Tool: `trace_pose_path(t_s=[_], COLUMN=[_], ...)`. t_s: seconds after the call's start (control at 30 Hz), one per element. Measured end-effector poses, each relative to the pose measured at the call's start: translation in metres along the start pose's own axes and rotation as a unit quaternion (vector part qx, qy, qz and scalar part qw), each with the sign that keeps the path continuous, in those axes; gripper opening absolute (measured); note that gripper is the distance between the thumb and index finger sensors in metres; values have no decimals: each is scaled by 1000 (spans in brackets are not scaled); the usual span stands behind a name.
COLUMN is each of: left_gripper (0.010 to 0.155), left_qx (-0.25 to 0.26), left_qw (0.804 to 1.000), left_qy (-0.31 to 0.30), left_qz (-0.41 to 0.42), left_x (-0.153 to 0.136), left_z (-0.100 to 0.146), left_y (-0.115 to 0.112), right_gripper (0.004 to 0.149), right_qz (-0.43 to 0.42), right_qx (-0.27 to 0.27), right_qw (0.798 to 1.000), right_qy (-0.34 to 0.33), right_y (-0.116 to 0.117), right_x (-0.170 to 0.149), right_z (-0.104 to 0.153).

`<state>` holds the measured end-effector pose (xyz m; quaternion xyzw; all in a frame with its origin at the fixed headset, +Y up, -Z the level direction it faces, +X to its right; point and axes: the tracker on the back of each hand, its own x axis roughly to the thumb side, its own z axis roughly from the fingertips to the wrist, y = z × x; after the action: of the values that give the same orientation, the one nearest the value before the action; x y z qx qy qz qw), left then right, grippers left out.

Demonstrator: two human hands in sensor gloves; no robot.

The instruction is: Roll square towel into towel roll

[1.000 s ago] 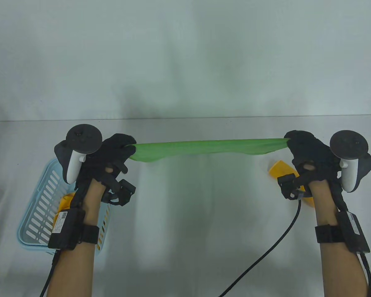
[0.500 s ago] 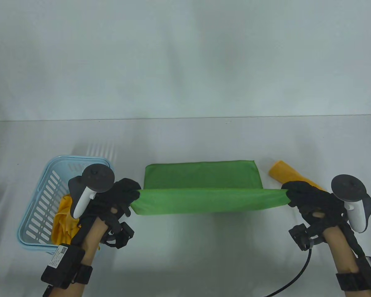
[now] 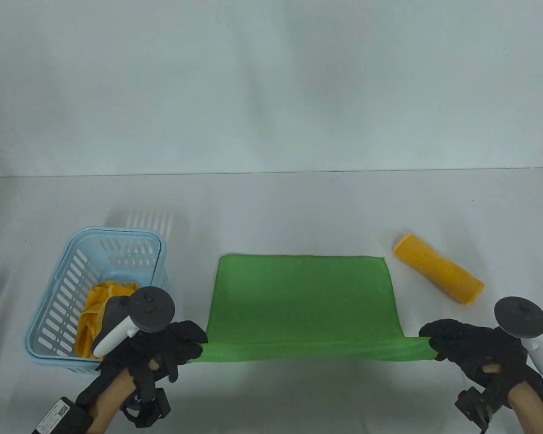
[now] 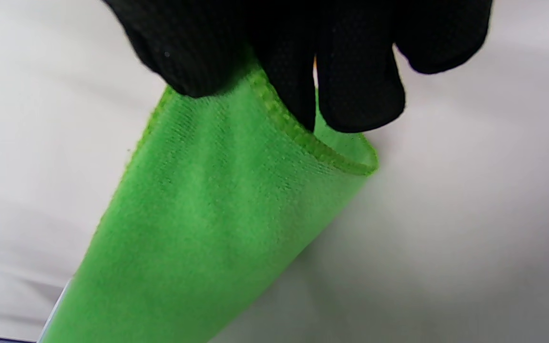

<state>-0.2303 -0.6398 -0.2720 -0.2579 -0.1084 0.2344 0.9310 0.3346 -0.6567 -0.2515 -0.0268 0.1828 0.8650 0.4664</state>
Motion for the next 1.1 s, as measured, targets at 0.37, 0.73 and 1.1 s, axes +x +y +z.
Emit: trace_pose_path(t_s=[0.37, 0.73, 1.1], left_gripper=[41, 41, 42], left_qx=[67, 140, 185], left_qw=[997, 977, 947], left_qy=[38, 145, 234], left_qz=[-6, -66, -122], left_x=[9, 31, 28], left_z=[-20, -97, -168], left_y=[18, 43, 37], right_gripper=[38, 38, 38], right_qz=[10, 32, 113], right_qx=[-92, -171, -225], right_qw=[996, 982, 956], right_qy=[2, 77, 153], right_y=[-5, -12, 2], right_x=[7, 19, 25], right_z=[-14, -81, -150])
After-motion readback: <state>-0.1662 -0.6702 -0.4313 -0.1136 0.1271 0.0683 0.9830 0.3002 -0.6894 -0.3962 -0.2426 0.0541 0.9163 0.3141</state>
